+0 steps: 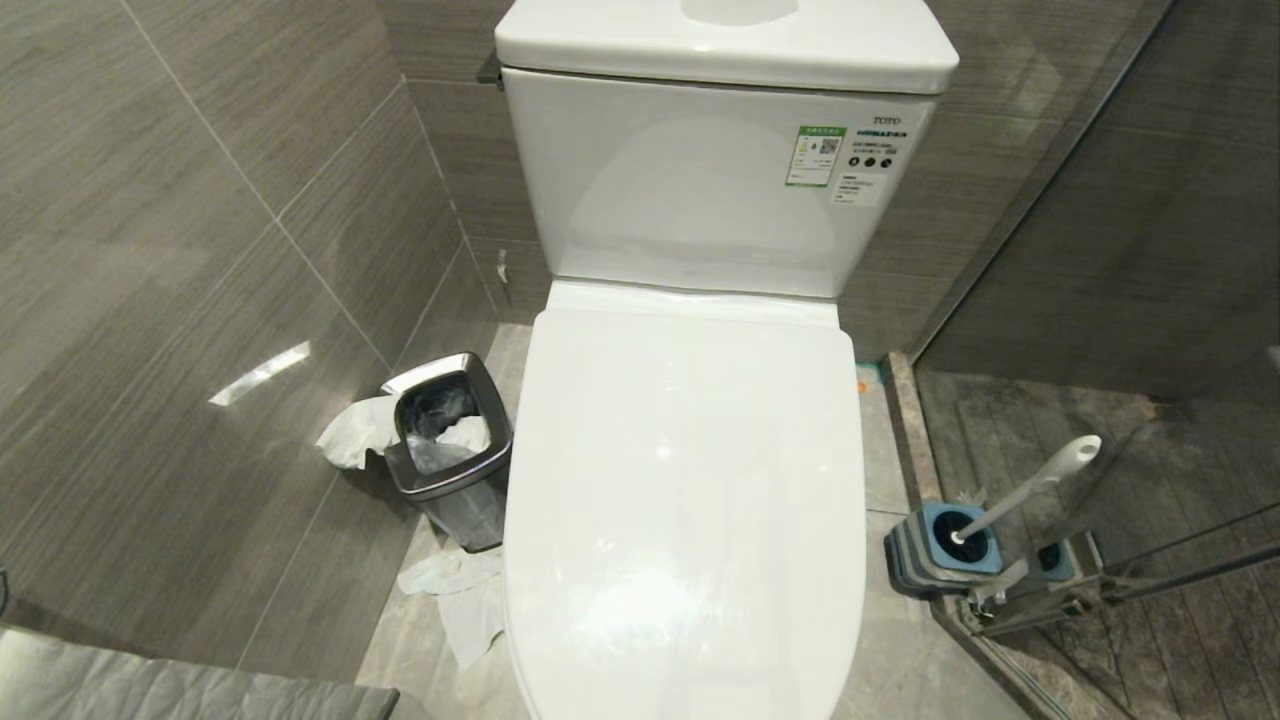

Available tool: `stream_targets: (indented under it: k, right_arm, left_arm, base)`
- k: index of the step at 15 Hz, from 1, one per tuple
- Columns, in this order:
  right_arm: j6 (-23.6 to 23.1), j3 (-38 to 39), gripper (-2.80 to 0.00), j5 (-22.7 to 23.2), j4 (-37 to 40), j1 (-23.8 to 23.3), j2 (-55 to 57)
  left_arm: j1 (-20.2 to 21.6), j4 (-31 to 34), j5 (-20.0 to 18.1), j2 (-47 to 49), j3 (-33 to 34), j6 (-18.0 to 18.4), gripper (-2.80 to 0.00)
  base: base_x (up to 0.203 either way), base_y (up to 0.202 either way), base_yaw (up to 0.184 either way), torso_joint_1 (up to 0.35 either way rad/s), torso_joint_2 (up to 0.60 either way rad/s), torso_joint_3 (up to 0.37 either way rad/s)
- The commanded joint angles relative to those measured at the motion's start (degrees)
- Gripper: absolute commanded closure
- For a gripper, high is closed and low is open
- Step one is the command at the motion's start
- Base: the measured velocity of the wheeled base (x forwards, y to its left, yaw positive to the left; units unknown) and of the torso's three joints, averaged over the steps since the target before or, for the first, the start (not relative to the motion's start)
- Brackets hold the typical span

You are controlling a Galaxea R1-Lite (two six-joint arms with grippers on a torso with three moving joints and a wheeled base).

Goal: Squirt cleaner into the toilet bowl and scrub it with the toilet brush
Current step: Use the left hand to lift the toilet lid slightly

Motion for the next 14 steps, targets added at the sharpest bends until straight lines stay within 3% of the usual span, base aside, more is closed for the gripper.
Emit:
stream_targets:
  k: [1, 11, 14]
  right_arm:
    - [0.02, 0.0, 0.0, -0.02, 0.0, 0.0, 0.05]
    - [0.02, 0.0, 0.0, -0.02, 0.0, 0.0, 0.05]
    - [0.02, 0.0, 0.0, -0.02, 0.0, 0.0, 0.05]
  left_arm:
    - [0.18, 0.1, 0.01, 6.86, -0.62, 0.46, 0.0]
    - [-2.7, 0.14, -1.22, 28.54, -1.32, 10.63, 0.0]
    - [-2.73, 0.02, -0.2, 34.21, -1.2, 11.14, 0.0]
  base:
    - [0.0, 0.0, 0.0, 0.0, 0.0, 0.0]
    - [0.0, 0.0, 0.0, 0.0, 0.0, 0.0]
    - [0.0, 0.0, 0.0, 0.0, 0.0, 0.0]
